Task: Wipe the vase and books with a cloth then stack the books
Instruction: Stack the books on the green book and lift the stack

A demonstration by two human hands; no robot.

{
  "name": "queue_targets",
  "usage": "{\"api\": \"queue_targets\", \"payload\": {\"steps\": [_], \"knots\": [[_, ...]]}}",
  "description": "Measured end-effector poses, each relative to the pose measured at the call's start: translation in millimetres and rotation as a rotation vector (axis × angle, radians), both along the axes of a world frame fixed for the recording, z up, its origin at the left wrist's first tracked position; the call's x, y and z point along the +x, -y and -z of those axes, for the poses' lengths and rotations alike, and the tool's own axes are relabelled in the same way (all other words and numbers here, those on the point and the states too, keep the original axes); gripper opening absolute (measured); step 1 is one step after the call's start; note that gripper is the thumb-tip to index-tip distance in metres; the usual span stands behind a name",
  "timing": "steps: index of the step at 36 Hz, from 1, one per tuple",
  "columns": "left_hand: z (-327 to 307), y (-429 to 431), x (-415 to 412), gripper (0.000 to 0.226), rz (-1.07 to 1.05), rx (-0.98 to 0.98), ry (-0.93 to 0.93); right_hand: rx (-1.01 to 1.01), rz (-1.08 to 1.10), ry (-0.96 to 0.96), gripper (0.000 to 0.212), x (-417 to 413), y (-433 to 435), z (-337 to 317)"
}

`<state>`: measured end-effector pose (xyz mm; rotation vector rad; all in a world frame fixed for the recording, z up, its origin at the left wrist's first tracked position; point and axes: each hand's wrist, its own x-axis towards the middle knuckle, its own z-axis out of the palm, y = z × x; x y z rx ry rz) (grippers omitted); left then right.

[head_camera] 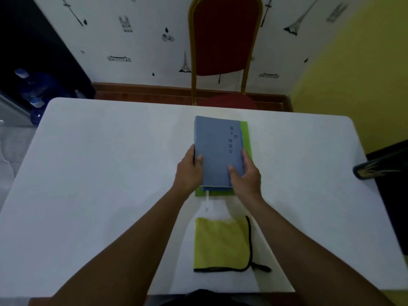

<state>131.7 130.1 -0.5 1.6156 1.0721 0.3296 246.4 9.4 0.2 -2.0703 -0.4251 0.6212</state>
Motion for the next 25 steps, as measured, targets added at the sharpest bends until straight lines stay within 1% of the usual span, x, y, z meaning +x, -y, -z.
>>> {"api": "queue_targets", "payload": {"steps": [5,9,13,20,22,24,25], "knots": [[12,16,19,0.046,-0.004,-0.029,-0.038,-0.037,-0.041,-0.012,0.073,25,12,8],[20,23,20,0.049,-0.025,0.003,-0.066,-0.088,-0.111,-0.010,0.075,26,19,17],[23,28,17,0.049,-0.067,0.032,-0.066,-0.075,-0.110,-0.022,0.075,21,20,23],[23,29,16,0.050,-0.052,0.094,-0.091,-0.048,-0.119,-0.056,0.074,26,22,26],[19,28,16,0.048,-0.059,0.118,-0.096,-0.025,-0.105,-0.058,0.071,31,23,24],[18,24,15,0.044,-0.109,0.134,-0.115,-0.012,-0.038,-0.038,0.069,37,23,22],[19,22,14,0.046,-0.143,0.127,-0.137,-0.023,0.005,-0.025,0.070,41,22,22]]}}
